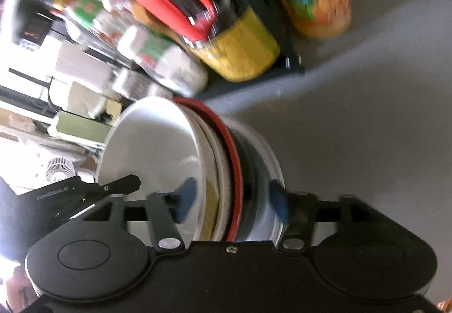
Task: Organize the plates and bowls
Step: 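Lower the bowl stack onto the plate stack and open both tools, then withdraw both tools up and away from the stacked dishes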
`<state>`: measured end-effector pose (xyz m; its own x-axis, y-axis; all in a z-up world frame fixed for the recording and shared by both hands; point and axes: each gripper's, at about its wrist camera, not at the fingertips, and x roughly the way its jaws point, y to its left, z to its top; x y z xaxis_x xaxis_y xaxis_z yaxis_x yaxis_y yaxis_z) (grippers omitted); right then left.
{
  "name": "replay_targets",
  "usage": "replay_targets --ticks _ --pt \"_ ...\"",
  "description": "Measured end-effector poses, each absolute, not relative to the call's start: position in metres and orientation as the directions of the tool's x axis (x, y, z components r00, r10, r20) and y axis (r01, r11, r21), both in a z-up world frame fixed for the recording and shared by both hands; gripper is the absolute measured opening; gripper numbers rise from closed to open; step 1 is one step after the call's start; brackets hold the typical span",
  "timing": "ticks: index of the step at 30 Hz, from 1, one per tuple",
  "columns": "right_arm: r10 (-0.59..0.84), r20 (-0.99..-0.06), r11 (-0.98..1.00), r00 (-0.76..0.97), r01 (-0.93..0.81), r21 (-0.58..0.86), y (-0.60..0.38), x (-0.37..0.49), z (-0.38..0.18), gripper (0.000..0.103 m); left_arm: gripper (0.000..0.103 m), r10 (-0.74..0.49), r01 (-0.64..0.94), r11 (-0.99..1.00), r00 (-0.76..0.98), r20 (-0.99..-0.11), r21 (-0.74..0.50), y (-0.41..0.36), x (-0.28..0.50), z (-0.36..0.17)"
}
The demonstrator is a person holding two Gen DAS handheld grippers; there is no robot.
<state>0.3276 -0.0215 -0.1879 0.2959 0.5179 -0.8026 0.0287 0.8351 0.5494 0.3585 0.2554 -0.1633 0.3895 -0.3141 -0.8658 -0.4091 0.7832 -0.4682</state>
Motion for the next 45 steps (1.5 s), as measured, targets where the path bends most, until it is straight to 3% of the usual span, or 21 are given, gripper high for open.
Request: replay_targets --ticks 4,6,8,15,26,45 --pt "0.486 -0.815 0.855 0.315 0.024 0.519 -0.033 0.324 -0.179 0.073 0.053 -0.274 -0.351 0.829 0.426 -0.862 -0.436 0.243 0.359 -0.147" --pt "0.475 -0.820 0.861 0.321 0.022 0.507 -0.037 0.322 -0.177 0.075 0.068 -0.248 -0.344 0.841 0.440 -0.863 -0.418 0.240 0.358 -0.139" --pt "0.467 -0.821 0.864 0.329 0.025 0.502 -0.040 0.320 -0.174 0.080 0.076 -0.217 -0.343 0.850 0.463 -0.859 -0.400 0.238 0.355 -0.133" --pt "0.417 -0.806 0.888 0.420 0.002 0.460 -0.047 0.307 -0.154 0.090 0.093 -0.138 -0.293 0.899 0.514 -0.847 -0.325 0.236 0.350 -0.114" --pt "0.374 -0.770 0.904 0.517 -0.017 0.427 -0.068 0.282 -0.134 0.103 0.094 -0.075 -0.186 0.960 0.551 -0.831 -0.210 0.221 0.339 -0.095" --pt "0.356 -0.695 0.905 0.625 -0.045 0.422 -0.196 0.186 -0.096 0.103 0.103 0.002 -0.228 0.956 0.629 -0.777 -0.182 0.124 0.226 -0.050"
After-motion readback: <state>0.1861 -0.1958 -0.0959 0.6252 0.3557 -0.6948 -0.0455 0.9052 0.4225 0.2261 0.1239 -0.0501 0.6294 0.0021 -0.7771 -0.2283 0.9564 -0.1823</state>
